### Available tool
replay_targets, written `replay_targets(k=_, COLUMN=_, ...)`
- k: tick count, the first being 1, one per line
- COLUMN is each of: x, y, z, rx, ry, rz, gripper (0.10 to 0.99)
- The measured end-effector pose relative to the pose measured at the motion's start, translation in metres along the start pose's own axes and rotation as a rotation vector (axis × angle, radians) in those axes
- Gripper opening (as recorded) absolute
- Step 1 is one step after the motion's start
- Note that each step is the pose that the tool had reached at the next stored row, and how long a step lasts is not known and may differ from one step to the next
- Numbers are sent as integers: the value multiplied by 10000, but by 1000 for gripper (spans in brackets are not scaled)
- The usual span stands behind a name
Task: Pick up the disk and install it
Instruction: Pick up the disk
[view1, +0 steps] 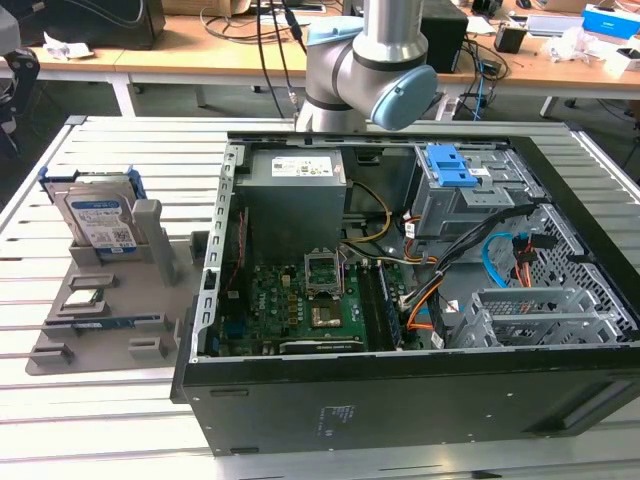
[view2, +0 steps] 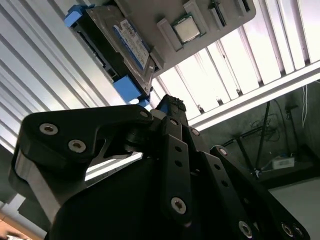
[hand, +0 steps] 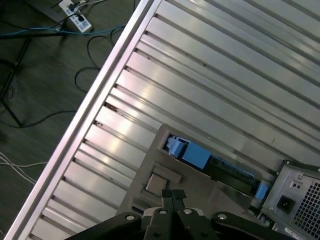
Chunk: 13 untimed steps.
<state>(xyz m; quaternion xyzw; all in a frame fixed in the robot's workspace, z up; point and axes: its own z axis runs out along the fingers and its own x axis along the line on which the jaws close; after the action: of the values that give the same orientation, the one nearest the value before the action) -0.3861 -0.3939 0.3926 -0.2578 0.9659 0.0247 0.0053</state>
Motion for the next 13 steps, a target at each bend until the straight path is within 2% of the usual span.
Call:
replay_targets(k=4, x=0, y=0, z=0, rx=-11, ry=23, rz=-503, gripper=106)
replay_targets(k=7, x=0, y=0, z=0, rx=-32, ry=63, rz=-1415, gripper=106)
replay_targets(k=13, x=0, y=0, z=0, rx=-53, ry=104, rz=-2317, gripper=106)
